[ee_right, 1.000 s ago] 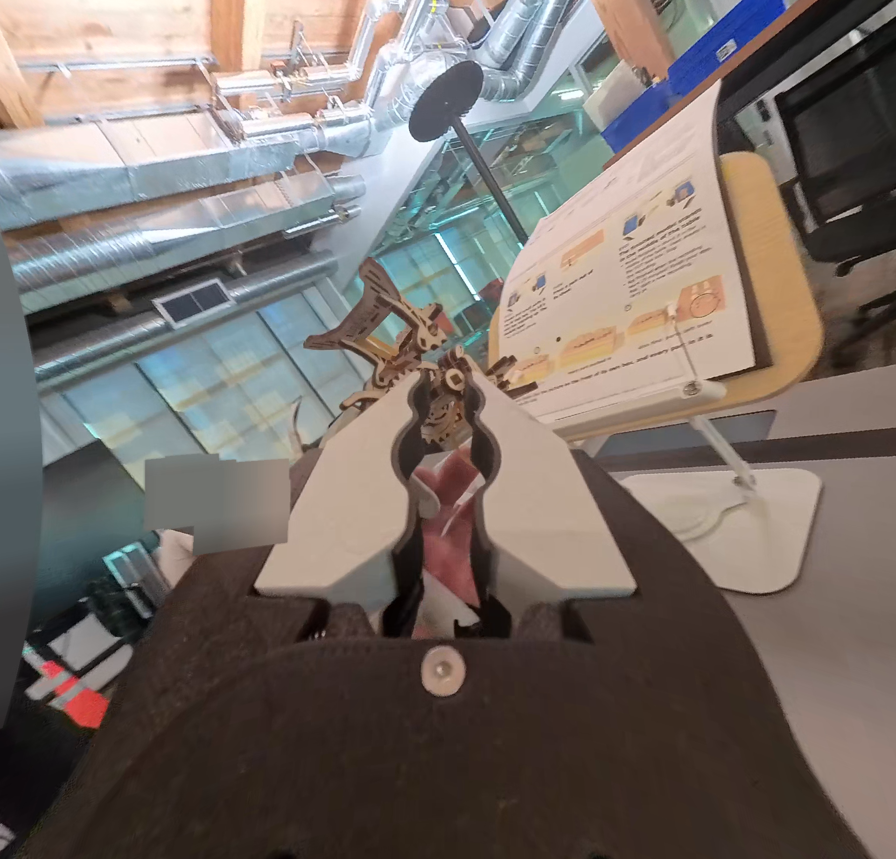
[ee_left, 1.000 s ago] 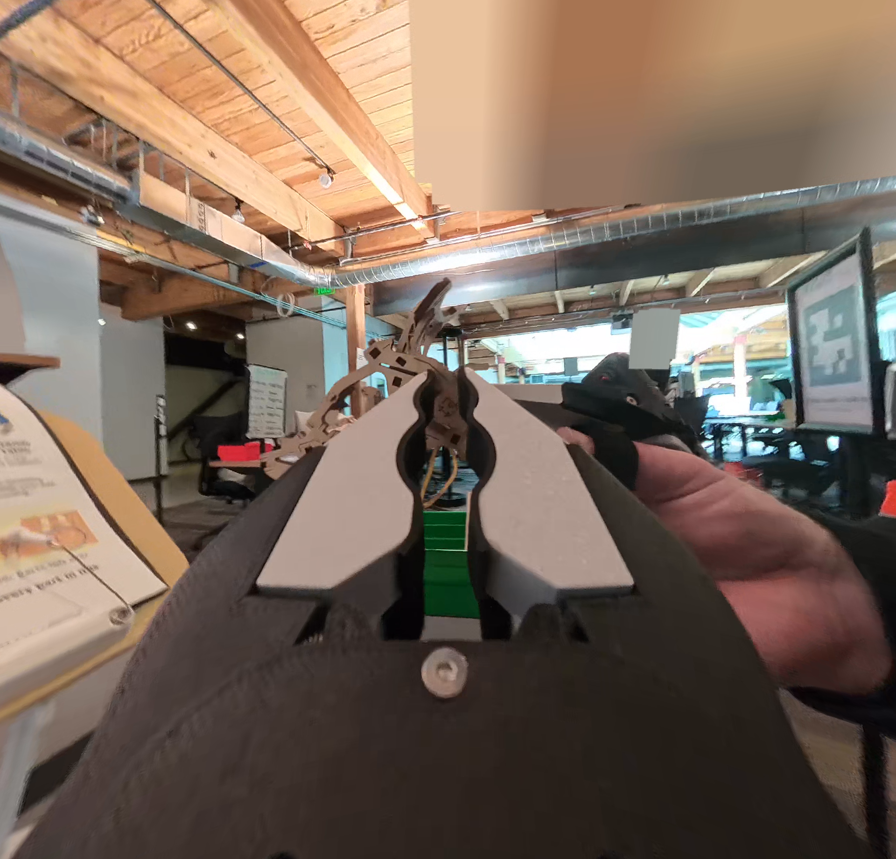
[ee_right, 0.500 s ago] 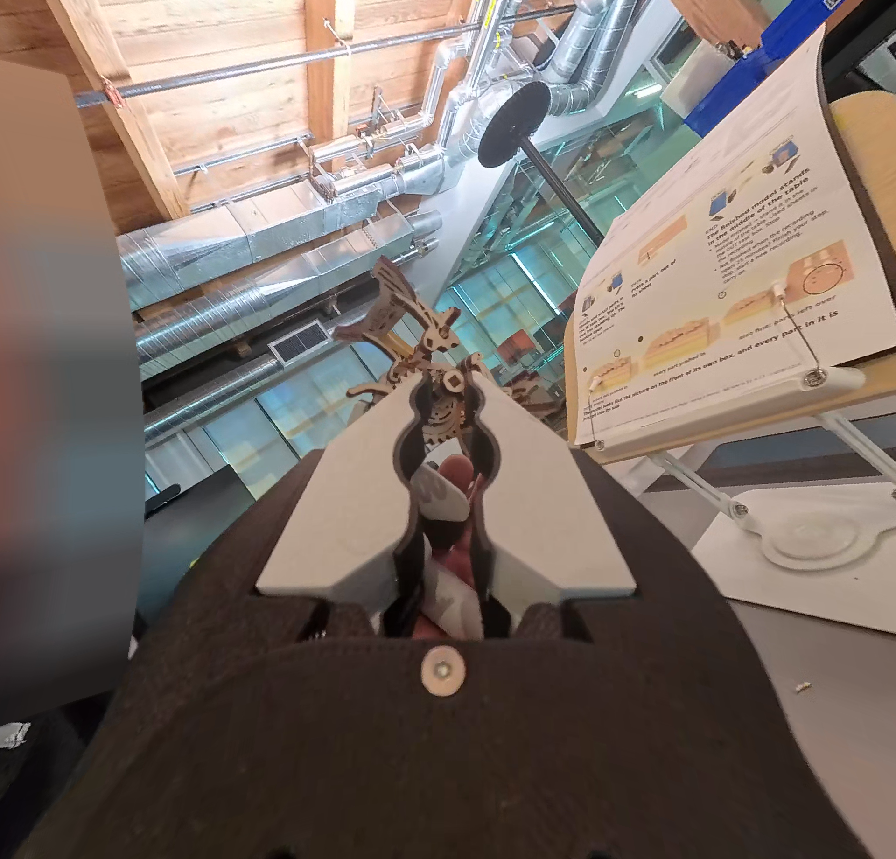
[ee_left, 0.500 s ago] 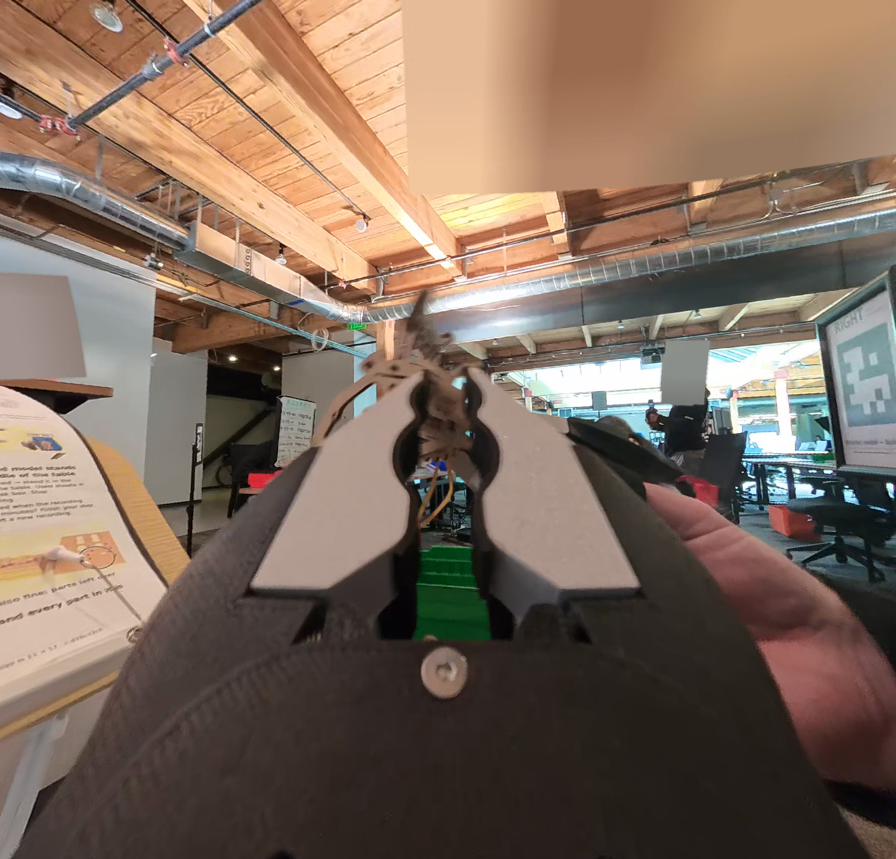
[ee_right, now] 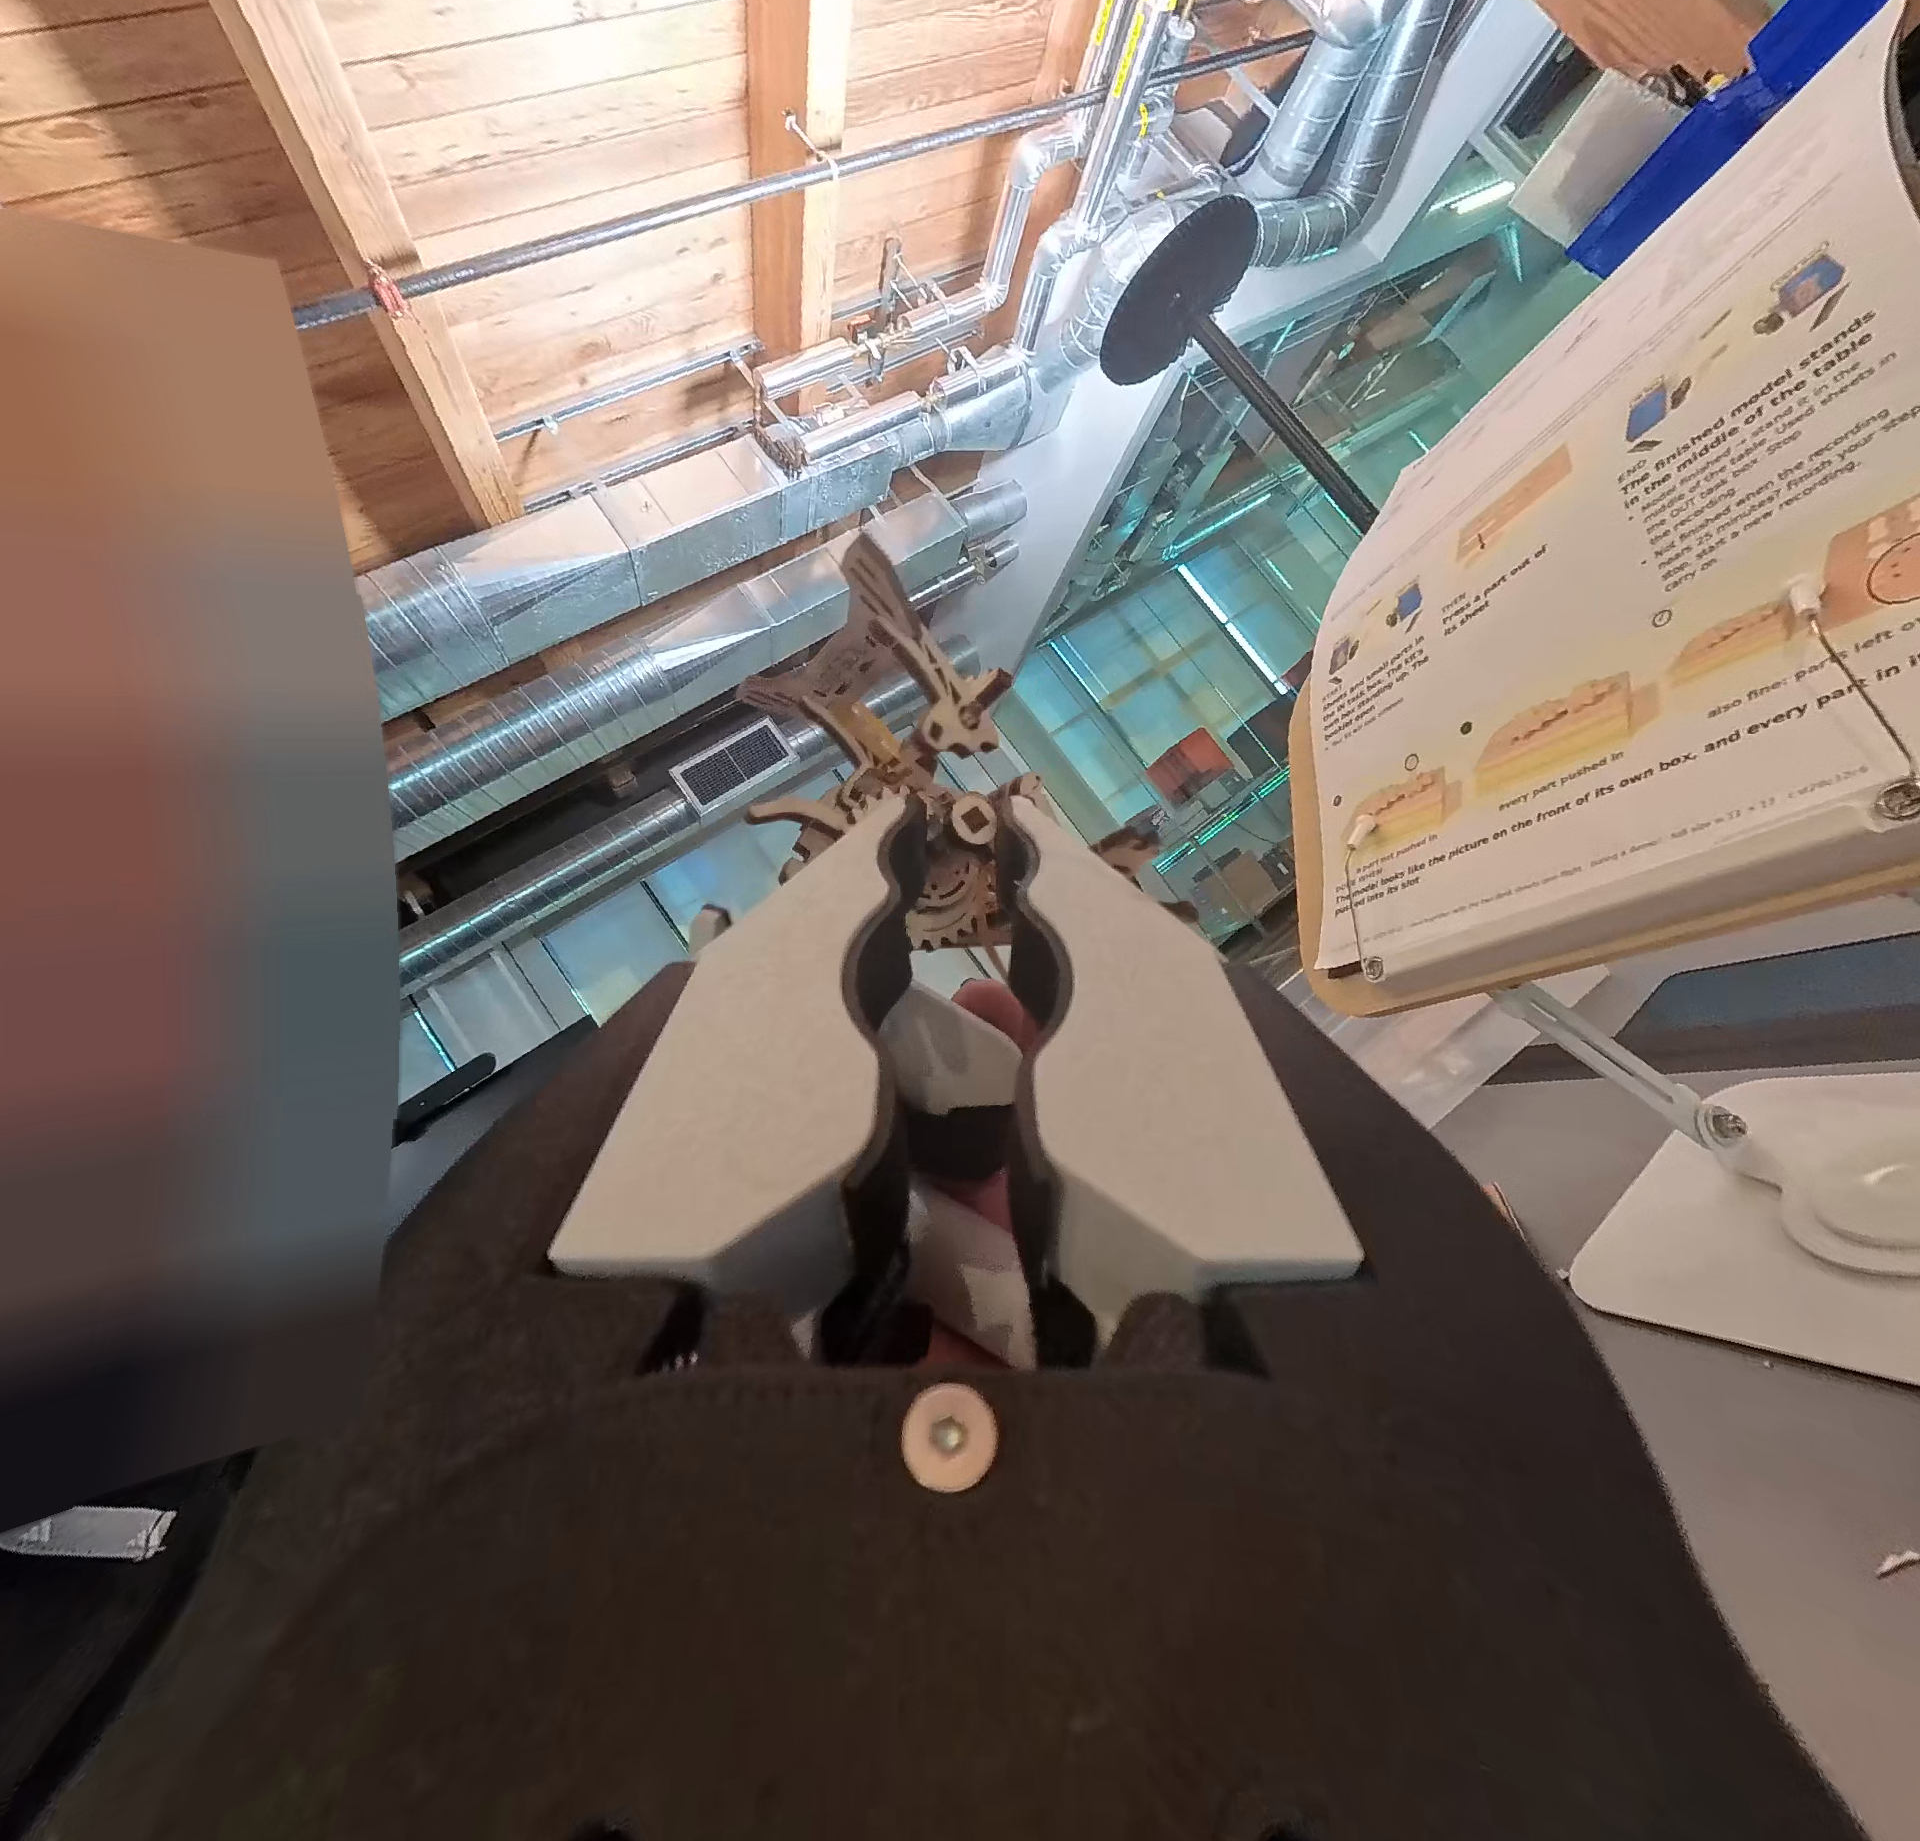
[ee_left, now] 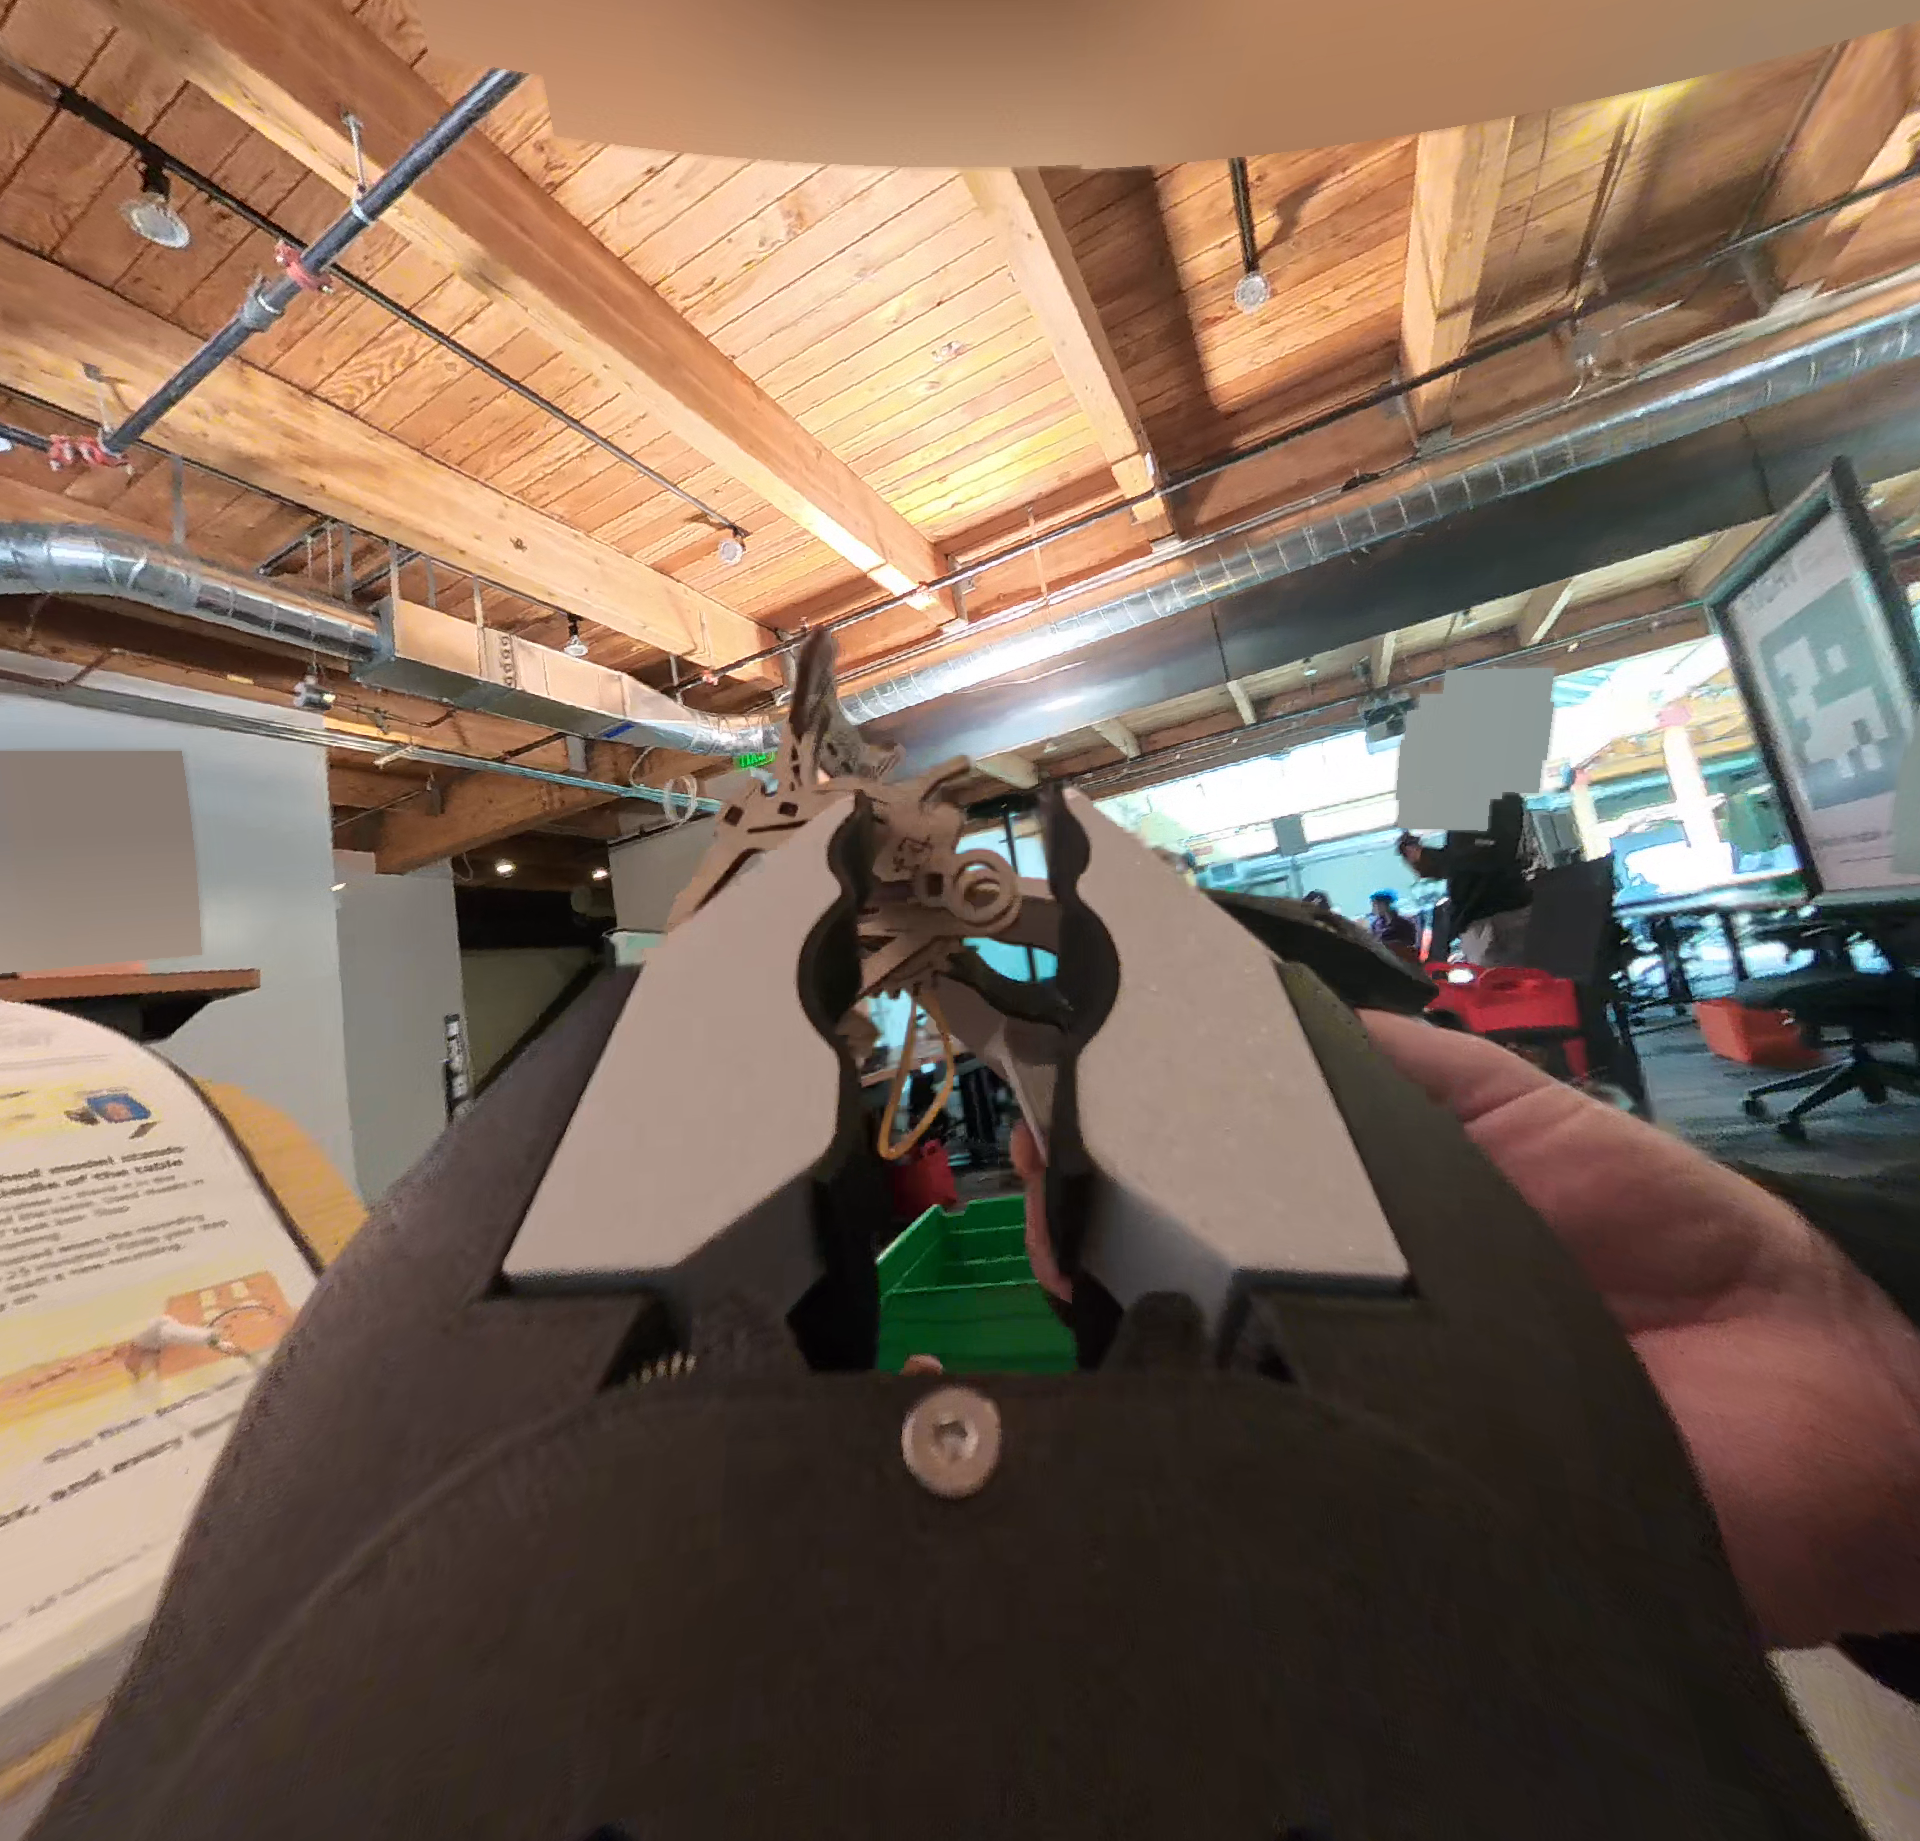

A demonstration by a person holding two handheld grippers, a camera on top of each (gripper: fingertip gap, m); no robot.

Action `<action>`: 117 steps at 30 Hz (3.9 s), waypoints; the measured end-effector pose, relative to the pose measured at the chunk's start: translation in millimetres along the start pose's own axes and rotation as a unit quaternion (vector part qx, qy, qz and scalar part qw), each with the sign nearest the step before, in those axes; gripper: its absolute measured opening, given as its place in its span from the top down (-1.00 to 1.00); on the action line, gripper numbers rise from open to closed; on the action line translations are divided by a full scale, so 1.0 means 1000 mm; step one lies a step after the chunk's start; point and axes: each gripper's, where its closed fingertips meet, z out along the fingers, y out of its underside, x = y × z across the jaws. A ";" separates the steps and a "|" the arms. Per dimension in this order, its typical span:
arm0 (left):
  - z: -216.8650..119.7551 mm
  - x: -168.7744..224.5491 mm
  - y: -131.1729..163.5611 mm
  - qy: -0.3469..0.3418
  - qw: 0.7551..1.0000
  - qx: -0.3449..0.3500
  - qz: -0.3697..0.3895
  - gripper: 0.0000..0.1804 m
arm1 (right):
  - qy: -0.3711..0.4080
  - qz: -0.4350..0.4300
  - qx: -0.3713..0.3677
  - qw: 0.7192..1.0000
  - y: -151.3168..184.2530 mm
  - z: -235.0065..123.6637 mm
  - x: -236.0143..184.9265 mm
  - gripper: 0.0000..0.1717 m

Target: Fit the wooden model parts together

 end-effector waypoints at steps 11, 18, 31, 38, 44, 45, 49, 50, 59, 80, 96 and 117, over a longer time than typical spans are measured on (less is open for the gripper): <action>-0.010 -0.026 0.005 -0.029 0.983 0.065 -0.167 0.53 | 0.070 -0.095 -0.016 0.993 0.008 0.001 0.011 0.89; -0.015 -0.051 0.012 -0.044 0.935 0.123 -0.329 0.55 | 0.099 -0.155 -0.032 0.982 0.009 0.002 0.013 0.89; -0.027 -0.077 0.024 -0.023 0.870 0.190 -0.454 0.47 | 0.117 -0.249 -0.091 0.957 0.024 0.004 0.020 0.90; -0.023 -0.082 0.028 -0.035 0.875 0.178 -0.449 0.47 | 0.120 -0.224 -0.109 0.961 0.031 0.000 0.032 0.90; -0.026 -0.082 0.034 -0.038 0.869 0.183 -0.458 0.48 | 0.103 -0.146 -0.094 0.979 0.027 -0.003 0.038 0.90; -0.027 -0.082 0.033 -0.036 0.868 0.184 -0.459 0.49 | 0.098 -0.134 -0.091 0.982 0.026 -0.004 0.038 0.89; -0.029 -0.084 0.028 -0.031 0.868 0.189 -0.458 0.50 | 0.087 -0.108 -0.096 0.986 0.026 -0.004 0.039 0.90; -0.030 -0.083 0.027 -0.029 0.868 0.190 -0.458 0.50 | 0.085 -0.106 -0.101 0.986 0.027 -0.004 0.039 0.90; -0.036 -0.083 0.019 -0.006 0.869 0.193 -0.455 0.53 | 0.088 -0.182 -0.153 0.967 0.036 -0.003 0.034 0.90; -0.036 -0.080 0.025 -0.012 0.901 0.145 -0.408 0.60 | 0.109 -0.288 -0.285 0.908 0.052 -0.010 0.038 0.89; -0.058 -0.087 0.085 -0.035 0.885 0.076 -0.457 0.60 | 0.127 -0.102 -0.226 0.960 0.058 -0.029 0.077 0.90; -0.130 -0.090 0.191 -0.101 0.806 -0.156 -0.562 0.50 | 0.167 -0.014 -0.341 0.925 0.151 -0.084 0.162 0.90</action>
